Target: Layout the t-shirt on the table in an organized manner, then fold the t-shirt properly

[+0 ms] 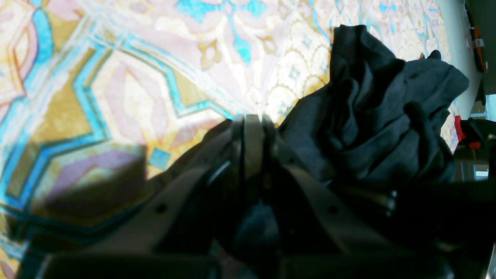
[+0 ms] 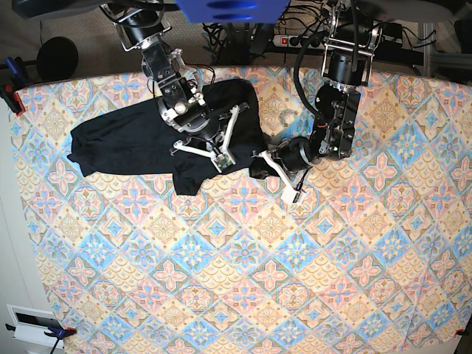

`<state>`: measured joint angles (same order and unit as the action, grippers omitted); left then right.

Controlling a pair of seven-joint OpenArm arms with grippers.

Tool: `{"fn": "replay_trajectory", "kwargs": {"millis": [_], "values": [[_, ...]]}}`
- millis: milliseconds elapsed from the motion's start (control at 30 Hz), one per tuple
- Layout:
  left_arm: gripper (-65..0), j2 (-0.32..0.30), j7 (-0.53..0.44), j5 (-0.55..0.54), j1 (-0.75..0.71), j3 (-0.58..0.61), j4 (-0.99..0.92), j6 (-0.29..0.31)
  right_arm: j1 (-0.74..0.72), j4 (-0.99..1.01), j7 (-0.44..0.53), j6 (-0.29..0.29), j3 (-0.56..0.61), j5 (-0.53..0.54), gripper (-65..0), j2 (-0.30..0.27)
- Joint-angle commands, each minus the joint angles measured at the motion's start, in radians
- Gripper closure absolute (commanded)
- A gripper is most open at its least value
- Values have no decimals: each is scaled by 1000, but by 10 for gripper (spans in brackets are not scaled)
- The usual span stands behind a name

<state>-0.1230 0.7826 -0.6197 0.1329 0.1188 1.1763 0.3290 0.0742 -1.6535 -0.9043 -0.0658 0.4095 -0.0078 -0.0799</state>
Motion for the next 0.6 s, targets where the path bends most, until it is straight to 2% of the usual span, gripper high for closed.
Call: {"fn": "replay_trajectory", "kwargs": {"millis": [0,133,300,367,467,567], "values": [[0,-10,54,74,-3,0,-5,-43,-3,6,-52,30,-34,-60,0,-16],[0,-10,54,76,-3,0,-5,-43,-3,3,-52,30,-90,-60,0,-18],[0,-10,54,57,-5,-9,18,-41,-3,-3,-54,30,-94,-62,0,-19],[0,-11,57,-1,-8,-9,80,-41,-3,-3,-51,30,-94,-62,0,-19],[0,-19,65,-145,-20,-1,182,-41,-3,-3,-49,30,-93,-62,0,-19],[0,-13,140,-280,26,2,205,-40,-3,-3,-49,30,-93,-62,0,-19]]}}
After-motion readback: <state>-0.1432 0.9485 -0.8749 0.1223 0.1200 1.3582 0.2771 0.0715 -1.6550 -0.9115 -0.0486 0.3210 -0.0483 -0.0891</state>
